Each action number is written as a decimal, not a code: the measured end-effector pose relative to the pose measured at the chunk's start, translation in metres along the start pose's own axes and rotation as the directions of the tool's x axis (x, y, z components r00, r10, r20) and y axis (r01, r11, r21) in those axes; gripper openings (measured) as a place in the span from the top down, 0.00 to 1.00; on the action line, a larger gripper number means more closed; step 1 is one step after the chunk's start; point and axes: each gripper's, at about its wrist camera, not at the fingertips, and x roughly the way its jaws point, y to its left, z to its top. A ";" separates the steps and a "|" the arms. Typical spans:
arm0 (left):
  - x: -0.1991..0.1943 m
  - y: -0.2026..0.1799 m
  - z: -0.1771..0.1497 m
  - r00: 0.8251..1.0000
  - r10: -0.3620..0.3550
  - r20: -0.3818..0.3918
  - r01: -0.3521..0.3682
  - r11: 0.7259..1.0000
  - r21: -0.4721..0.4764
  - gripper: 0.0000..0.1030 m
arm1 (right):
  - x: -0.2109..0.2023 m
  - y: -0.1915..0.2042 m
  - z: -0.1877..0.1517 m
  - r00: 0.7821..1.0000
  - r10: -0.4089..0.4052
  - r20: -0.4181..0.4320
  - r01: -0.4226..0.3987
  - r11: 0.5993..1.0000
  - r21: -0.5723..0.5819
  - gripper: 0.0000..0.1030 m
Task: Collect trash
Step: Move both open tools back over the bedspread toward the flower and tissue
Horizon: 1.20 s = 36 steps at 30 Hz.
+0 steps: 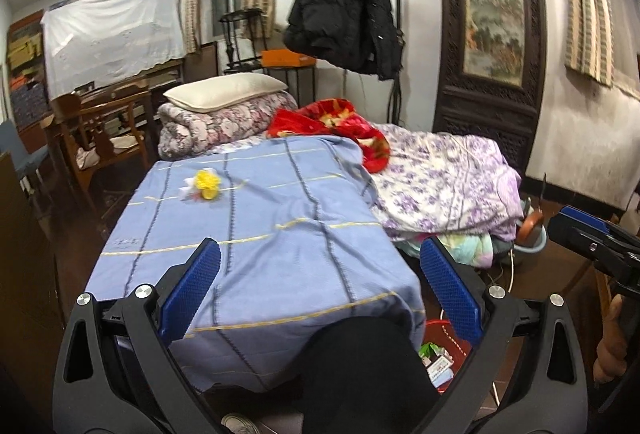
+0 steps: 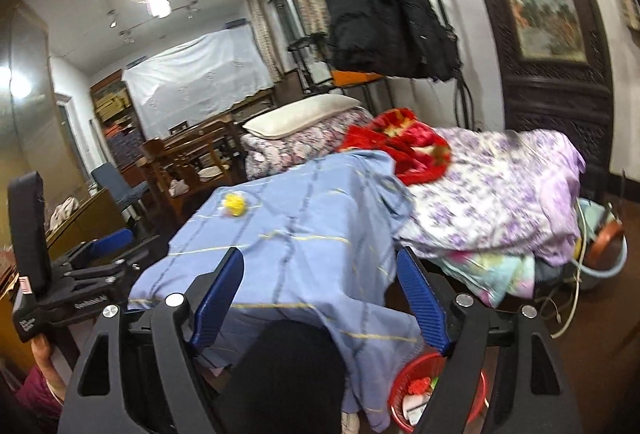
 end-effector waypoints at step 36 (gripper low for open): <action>0.110 0.211 -0.027 0.970 0.216 -0.108 -0.239 0.929 -0.282 0.07 | 0.197 0.130 -0.017 0.978 -0.011 -0.208 -0.011 0.995 -0.101 0.20</action>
